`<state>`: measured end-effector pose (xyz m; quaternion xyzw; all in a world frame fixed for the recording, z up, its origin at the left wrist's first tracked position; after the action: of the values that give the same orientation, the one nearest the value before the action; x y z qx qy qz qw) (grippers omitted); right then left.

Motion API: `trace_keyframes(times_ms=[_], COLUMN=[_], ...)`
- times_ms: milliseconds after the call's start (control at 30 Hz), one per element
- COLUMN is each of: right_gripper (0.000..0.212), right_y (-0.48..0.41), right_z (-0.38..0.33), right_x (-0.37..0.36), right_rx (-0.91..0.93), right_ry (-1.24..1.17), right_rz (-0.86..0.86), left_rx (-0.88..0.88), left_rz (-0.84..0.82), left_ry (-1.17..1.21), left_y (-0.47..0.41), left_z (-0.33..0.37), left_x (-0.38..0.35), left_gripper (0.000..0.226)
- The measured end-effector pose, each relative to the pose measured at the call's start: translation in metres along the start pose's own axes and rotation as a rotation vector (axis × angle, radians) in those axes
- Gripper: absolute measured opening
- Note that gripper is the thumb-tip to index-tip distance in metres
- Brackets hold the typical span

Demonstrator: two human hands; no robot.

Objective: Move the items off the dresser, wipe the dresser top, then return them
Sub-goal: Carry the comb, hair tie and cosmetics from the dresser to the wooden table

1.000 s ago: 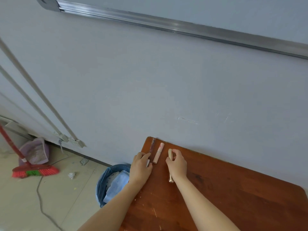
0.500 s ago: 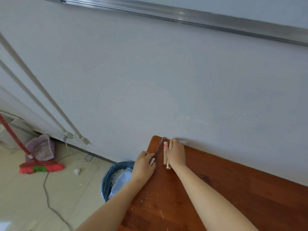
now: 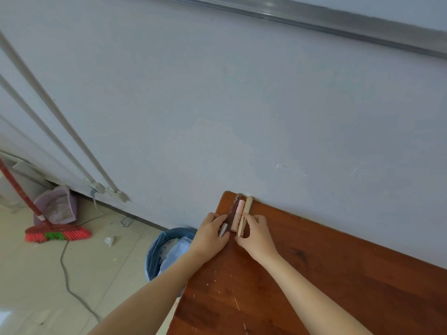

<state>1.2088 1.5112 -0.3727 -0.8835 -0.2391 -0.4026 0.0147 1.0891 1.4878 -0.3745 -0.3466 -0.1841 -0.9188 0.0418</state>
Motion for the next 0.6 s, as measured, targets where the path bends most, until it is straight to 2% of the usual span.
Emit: trace_keyframes(times_ms=[200,400,600], right_gripper=[0.064,0.055,0.054], right_y=[0.002,0.023,0.058], right_z=[-0.003,-0.001,0.006], right_x=[0.009,0.045,0.089], right_rx=[0.029,0.067,0.083], right_ry=[0.006,0.106,0.317], right_rz=[0.023,0.066,0.085], left_rx=[0.007,-0.042,-0.099], left_rz=[-0.032,0.049,0.042], left_ry=[-0.069,-0.396,-0.508], left_y=[-0.006,-0.005,0.011], left_z=[-0.002,0.000,0.019], left_x=[0.006,0.018,0.036], left_gripper=[0.040,0.092,0.095])
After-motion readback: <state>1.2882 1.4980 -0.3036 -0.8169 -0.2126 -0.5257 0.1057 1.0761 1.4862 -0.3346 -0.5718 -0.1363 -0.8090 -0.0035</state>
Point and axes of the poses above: each hand's wrist, its own y-axis away from the middle knuckle, its own x-axis out of the back of the hand, z = x × y, the point moved 9 cm from there along -y, towards the middle knuckle, and after that the axes turned 14 degrees about x, right-handed, at the moved point
